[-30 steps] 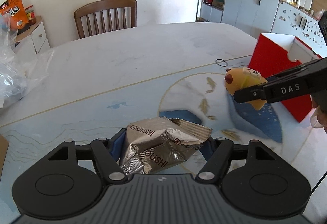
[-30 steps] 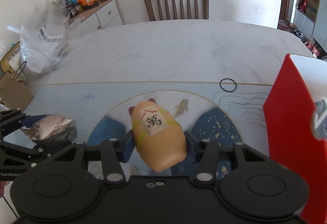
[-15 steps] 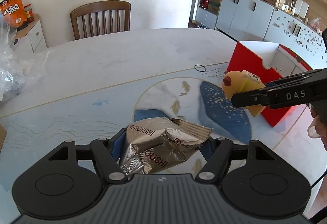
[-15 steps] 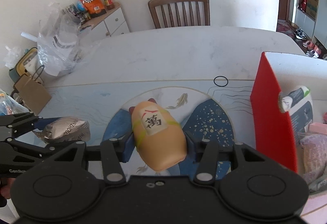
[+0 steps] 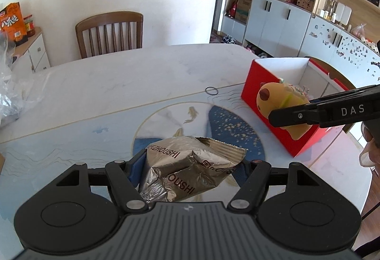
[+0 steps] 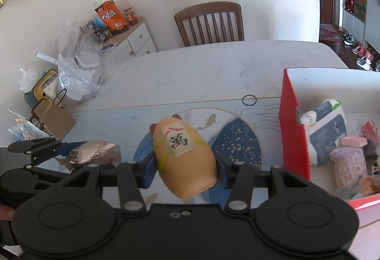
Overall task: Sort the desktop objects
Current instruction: 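Carry the silver bag and yellow bottle over the red box with both tools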
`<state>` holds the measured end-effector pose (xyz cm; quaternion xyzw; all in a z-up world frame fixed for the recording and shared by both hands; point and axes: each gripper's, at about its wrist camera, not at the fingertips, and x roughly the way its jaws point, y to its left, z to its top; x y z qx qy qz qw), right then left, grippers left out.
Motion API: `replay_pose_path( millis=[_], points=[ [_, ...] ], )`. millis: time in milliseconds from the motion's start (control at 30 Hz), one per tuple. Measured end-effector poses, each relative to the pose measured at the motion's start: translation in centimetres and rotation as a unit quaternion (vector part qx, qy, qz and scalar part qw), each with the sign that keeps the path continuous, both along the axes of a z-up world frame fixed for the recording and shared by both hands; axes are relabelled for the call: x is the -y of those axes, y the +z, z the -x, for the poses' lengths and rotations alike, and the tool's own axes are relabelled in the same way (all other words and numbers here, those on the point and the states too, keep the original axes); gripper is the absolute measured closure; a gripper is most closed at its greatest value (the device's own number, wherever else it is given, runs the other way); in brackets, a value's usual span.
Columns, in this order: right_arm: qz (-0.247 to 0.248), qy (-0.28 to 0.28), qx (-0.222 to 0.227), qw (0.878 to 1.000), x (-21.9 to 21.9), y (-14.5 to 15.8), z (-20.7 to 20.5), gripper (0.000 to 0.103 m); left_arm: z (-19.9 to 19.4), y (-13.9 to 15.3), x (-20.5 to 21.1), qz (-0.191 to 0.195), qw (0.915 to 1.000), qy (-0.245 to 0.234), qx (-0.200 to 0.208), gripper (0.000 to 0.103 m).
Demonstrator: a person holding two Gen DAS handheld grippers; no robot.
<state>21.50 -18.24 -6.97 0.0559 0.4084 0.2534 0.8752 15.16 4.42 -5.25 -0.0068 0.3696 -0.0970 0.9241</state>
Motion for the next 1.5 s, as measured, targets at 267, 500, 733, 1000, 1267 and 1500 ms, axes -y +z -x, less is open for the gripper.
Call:
replay_pose_path(
  millis=[267,500,733,1000,1267,1500],
  points=[
    [-0.021,-0.016,0.012,1.000,3.4,1.2,0.2,0.054,0.1,0.9,2.8,-0.005,0.9999,-0.001,0.011,0.032],
    [-0.030,-0.028,0.027,0.999,7.0,2.1,0.0,0.054,-0.3,1.9,6.0,-0.008,0.9997,-0.006,0.021,0.032],
    [-0.028,-0.040,0.037,0.998,11.2,2.5,-0.5,0.054,-1.4,2.6,9.9,-0.010,0.9993,-0.018,0.031,0.032],
    [-0.027,-0.055,0.044,0.997,15.5,2.5,-1.0,0.054,-3.1,3.0,14.3,-0.010,0.9985,-0.039,0.036,0.032],
    [-0.021,-0.073,0.044,0.996,18.6,2.3,-1.6,0.054,-4.9,3.4,17.7,-0.005,0.9975,-0.059,0.039,0.032],
    [-0.016,-0.087,0.042,0.995,20.5,1.7,-2.0,0.054,-6.3,3.4,20.1,-0.008,0.9960,-0.081,0.038,0.032]
  ],
)
